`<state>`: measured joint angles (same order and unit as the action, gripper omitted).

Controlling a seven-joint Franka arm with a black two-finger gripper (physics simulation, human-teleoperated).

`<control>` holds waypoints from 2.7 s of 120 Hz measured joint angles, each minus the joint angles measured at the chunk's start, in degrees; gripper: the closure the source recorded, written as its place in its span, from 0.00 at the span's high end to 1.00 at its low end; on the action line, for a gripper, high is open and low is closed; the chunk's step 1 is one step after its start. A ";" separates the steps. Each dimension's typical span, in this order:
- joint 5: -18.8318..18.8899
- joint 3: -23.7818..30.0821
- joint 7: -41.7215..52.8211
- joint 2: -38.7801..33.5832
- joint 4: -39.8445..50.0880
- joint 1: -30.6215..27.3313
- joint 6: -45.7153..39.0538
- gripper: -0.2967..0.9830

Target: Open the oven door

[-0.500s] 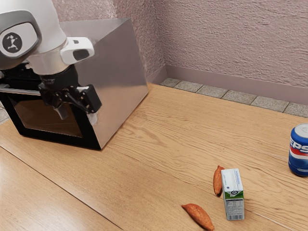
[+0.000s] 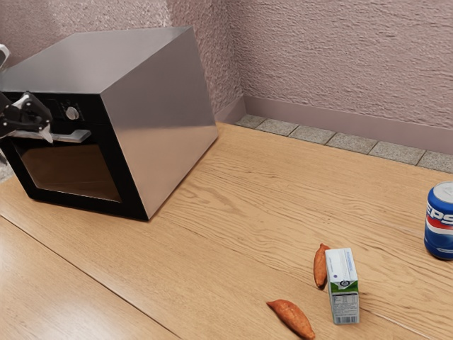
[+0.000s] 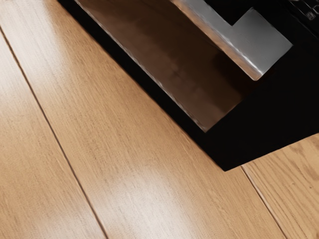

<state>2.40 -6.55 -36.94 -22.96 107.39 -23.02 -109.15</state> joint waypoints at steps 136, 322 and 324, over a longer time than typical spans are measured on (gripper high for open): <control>-0.03 12.27 -38.08 10.29 3.64 -22.30 -25.62 0.77; -0.64 13.98 -39.73 -28.23 46.74 -24.99 -34.60 0.77; -0.68 13.83 -39.74 -27.95 46.70 -23.75 -34.36 0.77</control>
<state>1.72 7.28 -76.68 -50.91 154.10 -46.77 -143.51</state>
